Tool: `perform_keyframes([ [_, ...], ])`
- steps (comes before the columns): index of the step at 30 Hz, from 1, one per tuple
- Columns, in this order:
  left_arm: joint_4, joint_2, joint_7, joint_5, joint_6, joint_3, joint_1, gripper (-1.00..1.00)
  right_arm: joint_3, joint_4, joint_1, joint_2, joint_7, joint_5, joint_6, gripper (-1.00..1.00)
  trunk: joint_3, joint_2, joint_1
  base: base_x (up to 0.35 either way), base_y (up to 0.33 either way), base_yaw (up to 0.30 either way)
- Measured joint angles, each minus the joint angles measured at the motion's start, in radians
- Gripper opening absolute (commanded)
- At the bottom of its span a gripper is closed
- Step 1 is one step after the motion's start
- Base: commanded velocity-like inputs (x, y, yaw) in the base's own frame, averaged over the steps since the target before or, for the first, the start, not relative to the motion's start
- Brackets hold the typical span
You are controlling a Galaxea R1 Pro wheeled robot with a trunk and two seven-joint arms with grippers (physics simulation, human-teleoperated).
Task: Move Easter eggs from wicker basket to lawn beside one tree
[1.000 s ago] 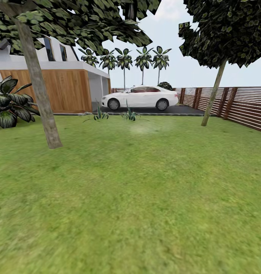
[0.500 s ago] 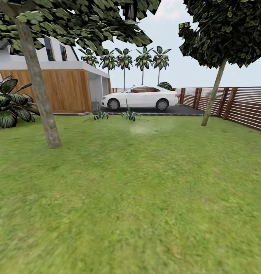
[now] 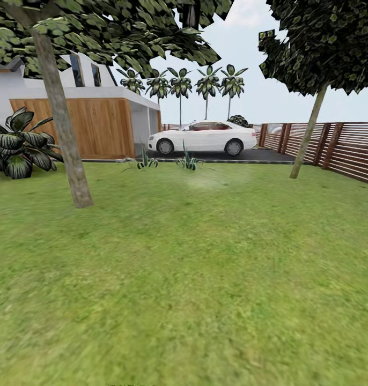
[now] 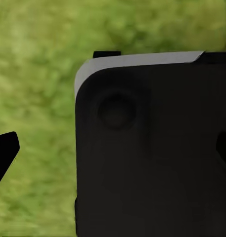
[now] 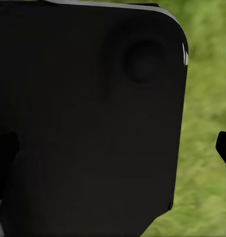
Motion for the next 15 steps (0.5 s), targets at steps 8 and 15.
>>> perform_keyframes([
  [8,-0.001,0.000,0.000,0.000,-0.056,0.000,0.000,1.00,0.002,-0.001,0.000,0.001,0.000,0.002,0.000,1.00,0.000,0.000,0.000,0.000,0.000,0.253],
  [15,-0.001,-0.001,0.000,0.001,-0.063,0.001,0.000,1.00,0.003,-0.002,0.000,0.001,0.000,0.003,0.000,1.00,0.000,0.000,0.000,0.000,0.000,0.261],
])
